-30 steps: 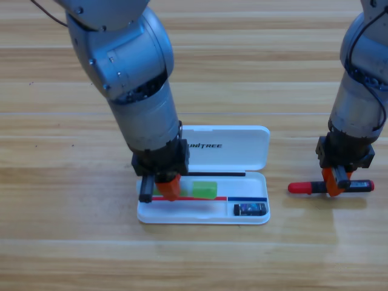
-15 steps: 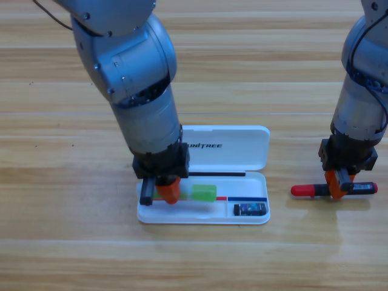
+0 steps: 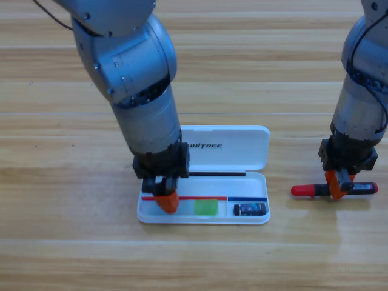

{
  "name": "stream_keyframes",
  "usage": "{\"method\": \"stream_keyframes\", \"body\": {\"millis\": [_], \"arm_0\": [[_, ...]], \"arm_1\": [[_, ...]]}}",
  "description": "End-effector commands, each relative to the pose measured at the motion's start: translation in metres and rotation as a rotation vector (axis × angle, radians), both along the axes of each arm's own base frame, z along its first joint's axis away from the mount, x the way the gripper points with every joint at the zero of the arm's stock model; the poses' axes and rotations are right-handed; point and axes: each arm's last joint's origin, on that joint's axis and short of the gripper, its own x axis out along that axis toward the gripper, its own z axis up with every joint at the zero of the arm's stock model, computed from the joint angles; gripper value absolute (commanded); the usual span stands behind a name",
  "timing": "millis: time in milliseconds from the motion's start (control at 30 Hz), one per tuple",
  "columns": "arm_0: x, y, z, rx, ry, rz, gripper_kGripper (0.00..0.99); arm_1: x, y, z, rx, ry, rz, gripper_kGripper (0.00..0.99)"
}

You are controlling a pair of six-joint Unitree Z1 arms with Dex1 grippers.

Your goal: Clean up eraser and pencils

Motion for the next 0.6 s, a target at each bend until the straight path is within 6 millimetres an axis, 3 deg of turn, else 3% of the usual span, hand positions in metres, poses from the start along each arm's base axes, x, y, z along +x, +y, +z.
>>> {"method": "stream_keyframes", "body": {"millis": [33, 167, 300, 433, 600], "arm_0": [[-0.006, -0.007, -0.018, 0.034, 0.022, -0.006, 0.759], [-0.006, -0.006, -0.017, 0.034, 0.019, -0.002, 0.939], [-0.008, -0.003, -0.012, 0.032, 0.012, 0.000, 0.990], [-0.015, 0.006, 0.004, 0.010, -0.004, -0.001, 0.990], [-0.032, 0.041, 0.043, -0.063, -0.041, 0.027, 0.990]], "arm_1": [[-0.003, -0.010, 0.000, -0.034, 0.001, -0.010, 0.000], [-0.004, -0.010, 0.000, -0.040, 0.001, -0.008, 0.000], [-0.011, -0.012, 0.010, -0.048, 0.002, -0.001, 0.000], [-0.035, -0.014, 0.046, -0.045, 0.012, 0.029, 0.000], [-0.070, -0.008, 0.093, -0.001, 0.018, 0.050, 0.000]]}}
